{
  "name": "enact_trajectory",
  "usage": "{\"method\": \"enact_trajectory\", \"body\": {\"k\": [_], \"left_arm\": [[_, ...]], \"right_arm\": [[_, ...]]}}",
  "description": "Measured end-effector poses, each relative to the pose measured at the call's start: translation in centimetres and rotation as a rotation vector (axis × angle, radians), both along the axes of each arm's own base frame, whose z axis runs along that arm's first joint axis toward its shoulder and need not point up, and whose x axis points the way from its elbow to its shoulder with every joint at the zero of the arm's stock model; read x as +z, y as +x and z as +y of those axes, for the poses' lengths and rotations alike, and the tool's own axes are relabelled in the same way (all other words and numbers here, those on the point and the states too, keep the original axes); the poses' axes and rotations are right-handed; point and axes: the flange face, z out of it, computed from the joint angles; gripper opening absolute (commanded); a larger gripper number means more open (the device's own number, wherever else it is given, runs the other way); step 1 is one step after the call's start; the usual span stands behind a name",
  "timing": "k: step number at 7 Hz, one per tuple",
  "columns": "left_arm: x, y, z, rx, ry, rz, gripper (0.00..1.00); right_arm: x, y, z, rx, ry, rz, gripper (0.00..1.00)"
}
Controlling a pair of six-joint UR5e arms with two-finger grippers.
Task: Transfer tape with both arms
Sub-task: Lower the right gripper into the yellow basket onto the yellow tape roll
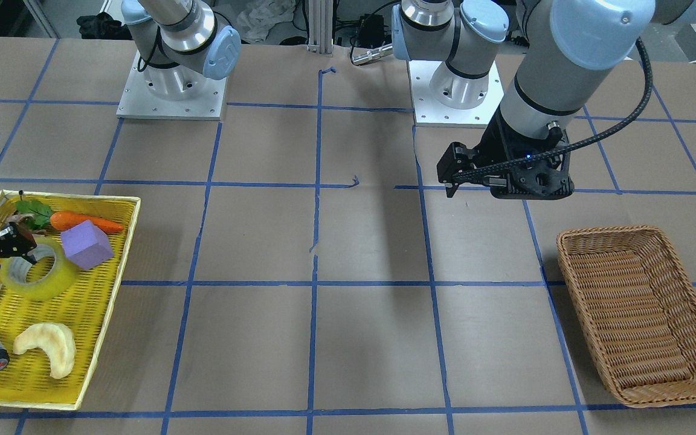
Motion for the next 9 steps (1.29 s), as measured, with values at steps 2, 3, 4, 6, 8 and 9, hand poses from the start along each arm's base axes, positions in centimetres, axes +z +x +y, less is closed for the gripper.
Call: {"method": "enact_trajectory", "body": {"k": [2, 3, 4, 6, 8, 9], "left_arm": [[0.0, 0.0, 0.0, 0.0, 0.0, 0.0, 1.0], [0.0, 0.0, 0.0, 0.0, 0.001, 0.0, 1.0], [0.0, 0.0, 0.0, 0.0, 0.001, 0.0, 1.0], [0.0, 0.0, 0.0, 0.0, 0.002, 0.0, 1.0], [0.0, 0.0, 0.0, 0.0, 0.002, 0.0, 1.0], [0.0, 0.0, 0.0, 0.001, 0.002, 0.0, 1.0]], "right_arm": [[-1.7, -0.7, -0.1, -0.012, 0.009, -0.002, 0.09], [-2.0, -1.1, 0.0, -0.02, 0.012, -0.003, 0.0], [-2.1, -1.3, 0.0, -0.025, 0.014, -0.003, 0.0], [-1.5, -1.4, -0.1, -0.032, 0.006, 0.002, 0.0], [2.1, -1.8, -1.4, -0.044, -0.035, 0.013, 0.0], [4.9, -1.9, -2.1, -0.043, -0.04, 0.011, 0.0]]}}
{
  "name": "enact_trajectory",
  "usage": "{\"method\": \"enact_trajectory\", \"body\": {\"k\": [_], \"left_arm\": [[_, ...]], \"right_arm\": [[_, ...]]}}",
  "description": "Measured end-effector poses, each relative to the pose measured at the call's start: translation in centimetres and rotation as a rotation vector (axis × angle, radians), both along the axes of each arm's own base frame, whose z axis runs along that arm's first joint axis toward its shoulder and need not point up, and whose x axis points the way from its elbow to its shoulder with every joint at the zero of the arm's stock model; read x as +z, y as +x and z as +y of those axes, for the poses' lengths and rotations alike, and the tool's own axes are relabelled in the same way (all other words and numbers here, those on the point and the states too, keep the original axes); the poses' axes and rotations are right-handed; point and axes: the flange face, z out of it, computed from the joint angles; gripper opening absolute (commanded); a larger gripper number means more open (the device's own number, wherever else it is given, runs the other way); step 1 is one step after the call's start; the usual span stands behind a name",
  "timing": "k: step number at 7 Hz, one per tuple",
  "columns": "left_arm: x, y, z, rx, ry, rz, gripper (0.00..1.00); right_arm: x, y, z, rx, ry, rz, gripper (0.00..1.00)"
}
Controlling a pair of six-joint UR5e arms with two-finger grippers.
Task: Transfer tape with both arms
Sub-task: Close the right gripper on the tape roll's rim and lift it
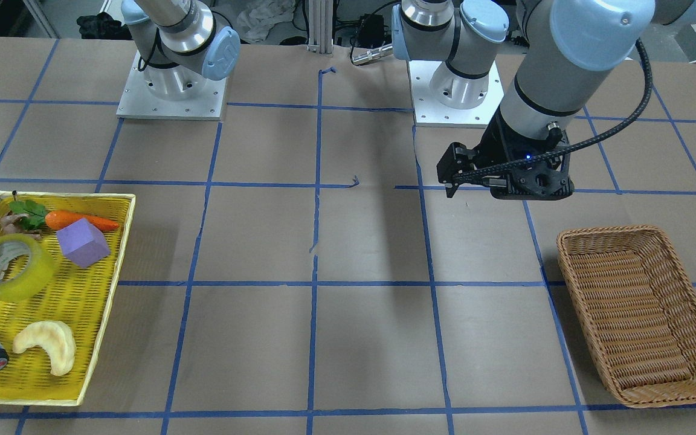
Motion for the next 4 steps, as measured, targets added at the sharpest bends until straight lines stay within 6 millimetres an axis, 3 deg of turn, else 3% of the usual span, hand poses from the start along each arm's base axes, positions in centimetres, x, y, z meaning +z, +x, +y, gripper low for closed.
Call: {"method": "enact_trajectory", "body": {"k": [1, 2, 4], "left_arm": [[0.0, 0.0, 0.0, 0.0, 0.0, 0.0, 1.0], [0.0, 0.0, 0.0, 0.0, 0.001, 0.0, 1.0], [-0.1, 0.0, 0.0, -0.001, 0.004, -0.002, 1.0]], "right_arm": [[2.7, 0.5, -0.9, 0.001, -0.002, -0.002, 0.0], [5.1, 2.6, -2.3, 0.009, -0.015, 0.004, 0.0], [7.7, 12.0, -5.4, -0.043, -0.038, 0.003, 0.0]]}}
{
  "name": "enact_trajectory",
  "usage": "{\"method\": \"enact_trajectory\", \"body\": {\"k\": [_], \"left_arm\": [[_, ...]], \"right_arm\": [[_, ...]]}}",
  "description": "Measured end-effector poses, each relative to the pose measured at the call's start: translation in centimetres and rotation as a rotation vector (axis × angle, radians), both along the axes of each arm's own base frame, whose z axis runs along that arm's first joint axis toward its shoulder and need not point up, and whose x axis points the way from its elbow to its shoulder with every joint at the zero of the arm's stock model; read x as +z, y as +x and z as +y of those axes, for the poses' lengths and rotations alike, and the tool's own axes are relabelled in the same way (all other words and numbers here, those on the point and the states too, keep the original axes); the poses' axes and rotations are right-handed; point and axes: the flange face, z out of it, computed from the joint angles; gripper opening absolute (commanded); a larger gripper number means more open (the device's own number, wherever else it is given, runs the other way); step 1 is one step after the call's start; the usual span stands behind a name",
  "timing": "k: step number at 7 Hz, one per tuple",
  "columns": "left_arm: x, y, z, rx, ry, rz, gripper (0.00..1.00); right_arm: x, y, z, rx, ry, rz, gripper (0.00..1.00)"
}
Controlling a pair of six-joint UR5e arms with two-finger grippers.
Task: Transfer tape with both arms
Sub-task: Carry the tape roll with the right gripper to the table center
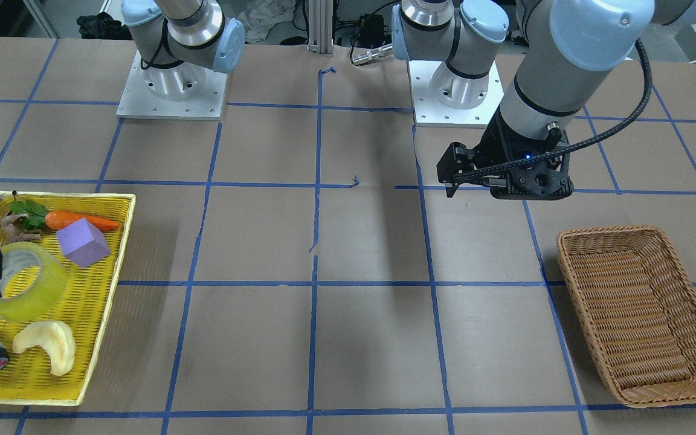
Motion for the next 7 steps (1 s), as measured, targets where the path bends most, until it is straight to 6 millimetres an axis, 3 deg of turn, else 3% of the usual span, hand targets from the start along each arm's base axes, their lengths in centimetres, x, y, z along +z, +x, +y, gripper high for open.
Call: {"method": "enact_trajectory", "body": {"k": [2, 4, 6, 7], "left_arm": [[-0.1, 0.1, 0.1, 0.001, 0.007, -0.003, 1.0], [-0.1, 0.1, 0.1, 0.001, 0.01, -0.004, 1.0], [-0.2, 0.2, 0.0, 0.002, 0.011, -0.004, 1.0], [-0.2, 0.2, 0.0, 0.0, 0.012, -0.004, 1.0]], "right_arm": [[-0.7, 12.8, -0.8, -0.125, 0.008, -0.013, 0.0], [-2.9, 24.7, 0.5, -0.276, 0.037, -0.031, 0.0], [-5.9, 35.0, 3.9, -0.35, 0.079, -0.019, 0.0], [-7.5, 38.8, 6.3, -0.348, 0.099, -0.007, 0.0]]}}
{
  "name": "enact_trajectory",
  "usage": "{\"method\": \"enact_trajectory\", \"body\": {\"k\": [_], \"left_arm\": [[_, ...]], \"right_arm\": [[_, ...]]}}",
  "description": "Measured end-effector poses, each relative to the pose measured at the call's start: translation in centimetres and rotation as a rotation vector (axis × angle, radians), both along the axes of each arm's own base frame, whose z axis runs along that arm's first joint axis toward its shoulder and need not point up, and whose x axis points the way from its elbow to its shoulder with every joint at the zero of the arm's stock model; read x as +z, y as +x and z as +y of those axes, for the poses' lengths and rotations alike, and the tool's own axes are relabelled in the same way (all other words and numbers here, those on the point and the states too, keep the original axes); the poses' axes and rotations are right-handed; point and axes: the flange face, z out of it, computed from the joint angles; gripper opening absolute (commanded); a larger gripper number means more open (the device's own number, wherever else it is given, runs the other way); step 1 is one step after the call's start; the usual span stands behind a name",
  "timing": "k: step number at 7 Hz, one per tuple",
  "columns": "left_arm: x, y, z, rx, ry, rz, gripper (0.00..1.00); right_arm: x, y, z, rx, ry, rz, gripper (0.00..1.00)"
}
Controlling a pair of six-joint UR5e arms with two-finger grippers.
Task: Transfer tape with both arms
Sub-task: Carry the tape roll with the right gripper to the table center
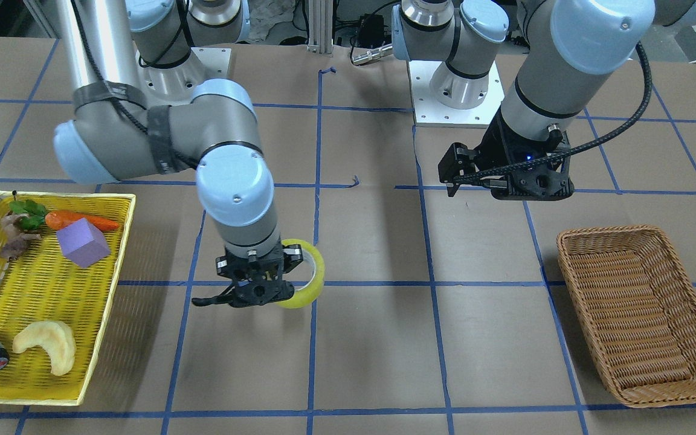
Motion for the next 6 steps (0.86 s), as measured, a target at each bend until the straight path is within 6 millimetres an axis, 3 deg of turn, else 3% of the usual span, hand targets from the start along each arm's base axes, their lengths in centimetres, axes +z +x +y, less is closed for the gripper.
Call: {"method": "enact_trajectory", "body": {"k": [1, 2, 6], "left_arm": [[-0.1, 0.0, 0.0, -0.012, 0.001, 0.0, 1.0], [-0.1, 0.1, -0.1, -0.028, 0.002, 0.0, 1.0], [-0.4, 0.1, -0.2, -0.039, 0.007, 0.004, 1.0]], "right_arm": [[-1.0, 1.7, 1.3, 0.006, -0.007, 0.0, 0.0], [-1.3, 2.3, 0.9, 0.004, -0.033, -0.004, 0.0], [-4.5, 1.9, -7.5, -0.051, -0.06, -0.011, 0.0]]}}
